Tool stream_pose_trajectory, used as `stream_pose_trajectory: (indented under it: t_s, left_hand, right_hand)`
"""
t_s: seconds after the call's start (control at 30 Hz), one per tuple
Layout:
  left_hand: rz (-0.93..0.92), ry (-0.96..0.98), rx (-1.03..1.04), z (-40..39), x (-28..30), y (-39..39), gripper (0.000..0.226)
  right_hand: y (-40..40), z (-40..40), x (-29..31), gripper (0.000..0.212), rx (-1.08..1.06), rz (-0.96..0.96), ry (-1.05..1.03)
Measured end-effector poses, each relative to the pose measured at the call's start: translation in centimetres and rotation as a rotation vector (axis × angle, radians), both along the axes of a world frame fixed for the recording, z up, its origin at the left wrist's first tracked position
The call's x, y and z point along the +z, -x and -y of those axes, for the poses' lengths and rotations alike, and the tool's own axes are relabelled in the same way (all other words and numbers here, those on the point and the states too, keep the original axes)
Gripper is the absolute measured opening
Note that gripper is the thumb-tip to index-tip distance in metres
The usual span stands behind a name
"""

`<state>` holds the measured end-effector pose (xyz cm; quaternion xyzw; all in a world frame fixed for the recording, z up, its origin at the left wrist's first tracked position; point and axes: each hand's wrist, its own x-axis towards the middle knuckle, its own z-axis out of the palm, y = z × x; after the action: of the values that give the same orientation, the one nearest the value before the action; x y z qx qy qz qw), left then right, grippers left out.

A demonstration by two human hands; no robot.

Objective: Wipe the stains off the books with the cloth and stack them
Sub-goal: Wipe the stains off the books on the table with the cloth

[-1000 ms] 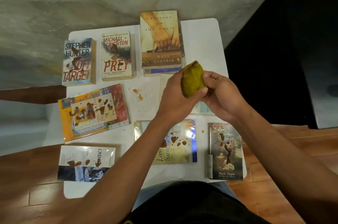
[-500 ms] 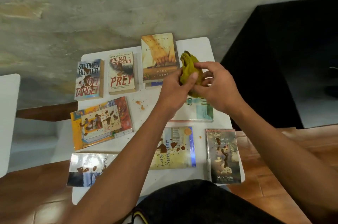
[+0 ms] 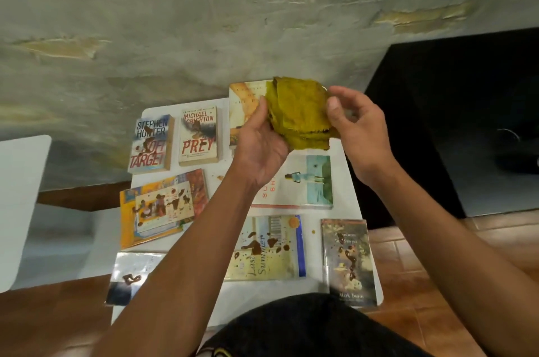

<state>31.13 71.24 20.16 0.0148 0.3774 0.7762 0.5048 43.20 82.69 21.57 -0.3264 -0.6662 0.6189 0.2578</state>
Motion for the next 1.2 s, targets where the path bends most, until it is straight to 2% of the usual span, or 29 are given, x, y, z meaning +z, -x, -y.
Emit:
stream_pose_trajectory:
  t_s: [0.07, 0.1, 0.17, 0.27, 0.3, 0.37, 0.4, 0.47, 0.53, 0.6, 0.7, 0.77, 0.8, 0.93, 1.07, 1.2]
  left_hand:
    - [-0.14, 0.05, -0.036, 0.1, 0.2, -0.6, 0.063]
    - [-0.229, 0.103, -0.04, 0.1, 0.2, -0.9, 0.058]
    - [-0.334, 0.213, -0.014, 0.0, -0.2, -1.1, 0.045]
    - [-0.371, 0.262, -0.005, 0.1, -1.2, -1.1, 0.029]
    - [-0.373, 0.257, -0.007, 0.2, -1.4, -1.1, 0.025]
    - [-0.328, 0.224, -0.006, 0.3, -1.5, -1.4, 0.021]
    - [-0.3, 0.219, -0.006, 0.3, -1.5, -1.5, 0.02]
    - [-0.319, 0.299, -0.023, 0.3, -2.1, -1.5, 0.018]
    - [-0.448, 0.48, -0.048, 0.5, -3.3, -1.2, 0.022]
    - [-0.537, 0.656, -0.041, 1.0, -4.8, -1.0, 0.028]
    - [-0.661, 0.817, 0.069, 2.4, -6.3, -1.5, 0.025]
    - [-0.738, 0.805, 0.044, 3.2, -6.9, -2.4, 0.026]
    - [-0.762, 0.769, -0.016, 3.5, -7.2, -2.9, 0.028]
    - [-0.81, 0.653, -0.213, 3.8, -8.6, -4.8, 0.047]
    - [-0.801, 0.68, -0.162, 3.9, -9.5, -5.3, 0.068]
    - [-0.752, 0.716, -0.107, 3.7, -10.0, -5.4, 0.065]
  right_hand:
    - [0.1, 0.2, 0.1, 0.054, 0.032, 0.035, 0.177]
    - [0.1, 0.3, 0.1, 0.061, 0.04, 0.09, 0.177]
    - [0.1, 0.6, 0.0, 0.069, 0.041, 0.185, 0.086]
    - [0.1, 0.9, -0.7, 0.072, 0.029, 0.271, -0.148]
    - [0.1, 0.9, -1.0, 0.073, 0.033, 0.254, -0.096]
    - [0.5, 0.7, -1.2, 0.075, 0.052, 0.164, 0.289]
    - [0.5, 0.5, -1.4, 0.071, 0.081, 0.119, 0.491]
    - [0.4, 0.6, -1.9, 0.05, 0.124, 0.061, 0.64]
    - [0.3, 0.7, -3.1, 0.041, 0.098, 0.057, 0.621]
    - [-0.2, 0.7, -4.5, 0.04, 0.089, 0.08, 0.613]
    - [-1.2, 0.9, -6.6, 0.043, 0.068, 0.256, 0.46]
    - [-1.9, 1.2, -8.1, 0.04, 0.052, 0.327, 0.395]
    - [-2.1, 1.5, -8.5, 0.038, 0.044, 0.312, 0.426]
    - [-2.1, 2.8, -9.1, 0.038, 0.077, 0.136, 0.765]
    - [-1.4, 3.1, -9.6, 0.05, 0.073, 0.061, 0.97]
    - [-0.8, 3.2, -10.3, 0.051, 0.067, 0.039, 1.011]
